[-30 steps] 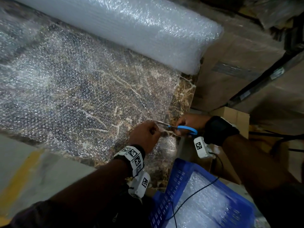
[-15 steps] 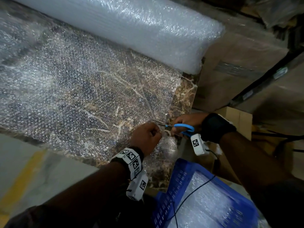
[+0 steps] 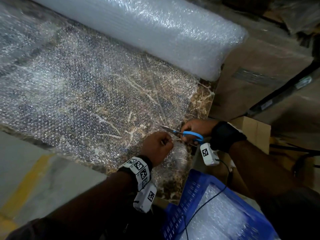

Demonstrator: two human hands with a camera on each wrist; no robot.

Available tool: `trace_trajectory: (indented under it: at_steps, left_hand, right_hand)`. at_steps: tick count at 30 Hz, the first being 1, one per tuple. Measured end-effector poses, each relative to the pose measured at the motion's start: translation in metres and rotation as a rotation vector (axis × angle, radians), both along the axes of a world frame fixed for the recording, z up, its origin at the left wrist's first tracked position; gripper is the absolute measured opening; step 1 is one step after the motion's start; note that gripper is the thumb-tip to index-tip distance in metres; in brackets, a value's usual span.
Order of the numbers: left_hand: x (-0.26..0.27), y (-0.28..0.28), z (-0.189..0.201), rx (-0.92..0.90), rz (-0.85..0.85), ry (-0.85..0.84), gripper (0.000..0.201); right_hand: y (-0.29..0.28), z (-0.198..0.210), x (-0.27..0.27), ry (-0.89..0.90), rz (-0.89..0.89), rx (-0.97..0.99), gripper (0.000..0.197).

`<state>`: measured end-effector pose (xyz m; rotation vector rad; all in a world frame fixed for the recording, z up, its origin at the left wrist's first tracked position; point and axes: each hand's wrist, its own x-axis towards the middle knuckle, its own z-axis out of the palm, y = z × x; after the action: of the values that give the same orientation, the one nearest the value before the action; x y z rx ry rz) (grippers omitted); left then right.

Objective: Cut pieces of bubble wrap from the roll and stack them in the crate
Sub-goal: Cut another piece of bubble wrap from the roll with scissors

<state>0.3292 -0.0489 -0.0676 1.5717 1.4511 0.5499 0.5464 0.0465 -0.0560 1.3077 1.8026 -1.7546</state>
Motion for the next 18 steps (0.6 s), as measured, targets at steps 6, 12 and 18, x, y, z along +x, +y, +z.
trace_trajectory:
  at_steps: [6,12,18]
  left_hand:
    - [-0.005,-0.002,0.001,-0.045,-0.033,-0.073,0.010]
    - [-0.010,-0.004,0.002,-0.032,-0.011,-0.126,0.010]
    - [-0.013,-0.006,-0.002,-0.045,0.008,-0.193,0.012]
  right_hand:
    - [-0.001,0.007,-0.005,0.067,-0.042,-0.073,0.065]
    - [0.002,0.005,-0.014,0.089,-0.031,-0.094,0.078]
    - [0.007,0.004,-0.027,0.059,-0.038,-0.064,0.044]
